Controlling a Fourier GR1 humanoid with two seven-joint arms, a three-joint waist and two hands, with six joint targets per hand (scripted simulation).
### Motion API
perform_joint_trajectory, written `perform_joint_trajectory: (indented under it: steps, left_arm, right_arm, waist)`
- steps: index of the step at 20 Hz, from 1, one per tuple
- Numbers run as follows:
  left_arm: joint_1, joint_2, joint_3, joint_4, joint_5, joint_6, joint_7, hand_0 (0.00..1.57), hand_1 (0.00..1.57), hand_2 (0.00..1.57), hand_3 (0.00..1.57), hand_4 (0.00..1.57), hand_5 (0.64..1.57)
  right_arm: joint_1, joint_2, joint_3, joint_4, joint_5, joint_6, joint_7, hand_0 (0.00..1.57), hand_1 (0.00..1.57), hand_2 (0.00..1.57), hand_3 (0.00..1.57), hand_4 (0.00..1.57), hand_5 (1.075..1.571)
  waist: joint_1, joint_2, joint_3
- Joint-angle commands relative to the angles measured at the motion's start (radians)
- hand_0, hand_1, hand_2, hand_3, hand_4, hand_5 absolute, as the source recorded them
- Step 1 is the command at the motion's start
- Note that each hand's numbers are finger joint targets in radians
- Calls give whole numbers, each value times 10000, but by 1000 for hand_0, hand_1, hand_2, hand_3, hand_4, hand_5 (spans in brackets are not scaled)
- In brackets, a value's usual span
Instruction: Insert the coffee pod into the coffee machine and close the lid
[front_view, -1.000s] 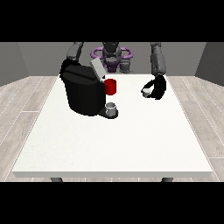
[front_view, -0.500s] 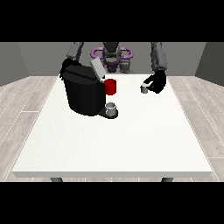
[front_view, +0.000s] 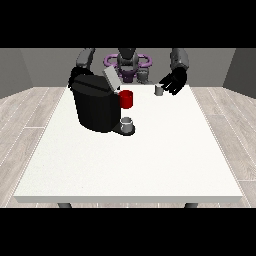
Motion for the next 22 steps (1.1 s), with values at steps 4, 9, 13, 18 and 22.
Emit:
perform_joint_trajectory:
  steps: [4,9,13,18,22]
  left_arm:
    - [-1253,304,474,6,41,-170,384,1252,1252,1329,1292,573,1571]
    - [-1866,158,424,-77,-172,-192,1098,1256,1256,1327,1277,536,1571]
    - [-2722,444,951,61,145,-484,1555,1248,1248,1292,1237,515,1571]
    - [-3342,721,1140,297,159,-593,1578,1255,1255,1287,1219,471,1571]
    - [-3293,949,1268,461,184,-638,1287,1284,1284,1340,1276,519,1571]
  right_arm:
    - [-508,186,100,-232,-119,27,-224,0,0,0,0,495,1571]
    - [-471,96,523,-626,202,61,282,0,0,0,0,526,1571]
    - [-910,-258,203,-678,58,152,473,0,0,0,0,507,1571]
    - [-1169,102,560,-1338,271,-272,1105,0,0,0,0,502,1571]
    - [-272,227,1018,-1689,658,-311,792,0,0,0,0,520,1571]
  waist:
    - [-638,805,-2]
    - [-981,384,-2]
    - [-1217,864,-2]
    - [-1578,1013,-3]
    - [-1811,1021,-4]
